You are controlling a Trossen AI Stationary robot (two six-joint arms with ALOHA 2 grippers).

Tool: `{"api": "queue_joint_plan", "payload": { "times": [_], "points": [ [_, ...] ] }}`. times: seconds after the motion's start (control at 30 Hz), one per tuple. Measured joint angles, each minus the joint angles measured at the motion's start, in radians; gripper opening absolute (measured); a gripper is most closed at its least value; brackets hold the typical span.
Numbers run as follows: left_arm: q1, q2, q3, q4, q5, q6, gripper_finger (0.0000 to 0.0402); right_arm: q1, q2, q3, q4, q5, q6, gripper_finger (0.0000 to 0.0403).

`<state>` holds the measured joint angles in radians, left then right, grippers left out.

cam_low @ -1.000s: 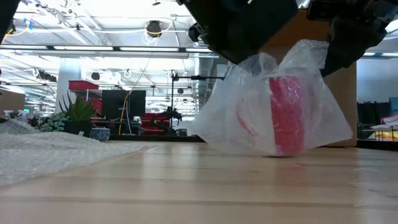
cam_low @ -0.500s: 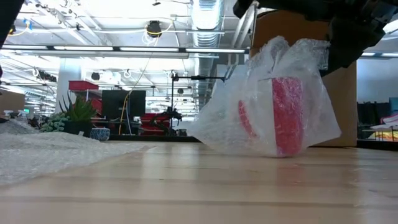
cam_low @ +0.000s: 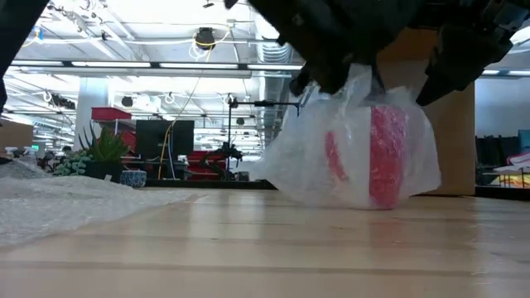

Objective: Wrap mug
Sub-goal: Wrap the red mug in the right bubble wrap

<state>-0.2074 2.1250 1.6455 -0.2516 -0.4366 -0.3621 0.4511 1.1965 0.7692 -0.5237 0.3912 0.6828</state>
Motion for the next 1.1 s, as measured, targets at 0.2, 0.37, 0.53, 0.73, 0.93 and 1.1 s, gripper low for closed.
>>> {"api": "queue_joint_plan", "payload": {
  "times": [0.2,0.37,0.53,0.73,0.93,1.1],
  "points": [
    [0.016,-0.003,-0.083,0.068,0.016,-0.068,0.0,0.008,0.0,0.0,0.003,0.0,-0.004,0.0],
    [0.03,-0.004,-0.143,0.153,0.049,-0.073,0.0,0.02,0.0,0.045,0.005,-0.011,-0.037,0.0],
    [0.032,-0.002,-0.144,0.168,0.071,-0.063,0.0,-0.043,0.012,0.084,0.009,0.001,-0.104,0.0],
    [0.024,-0.001,-0.145,0.176,0.083,-0.04,0.0,-0.148,0.119,0.104,0.012,-0.07,-0.184,0.0],
    [0.0,-0.06,-0.147,0.071,0.103,-0.041,0.0,-0.181,0.244,0.15,0.023,-0.1,-0.239,0.0],
    [-0.043,-0.198,-0.153,-0.153,0.117,-0.057,0.0,-0.192,0.299,0.191,-0.008,-0.122,-0.266,0.0]
  ]
}}
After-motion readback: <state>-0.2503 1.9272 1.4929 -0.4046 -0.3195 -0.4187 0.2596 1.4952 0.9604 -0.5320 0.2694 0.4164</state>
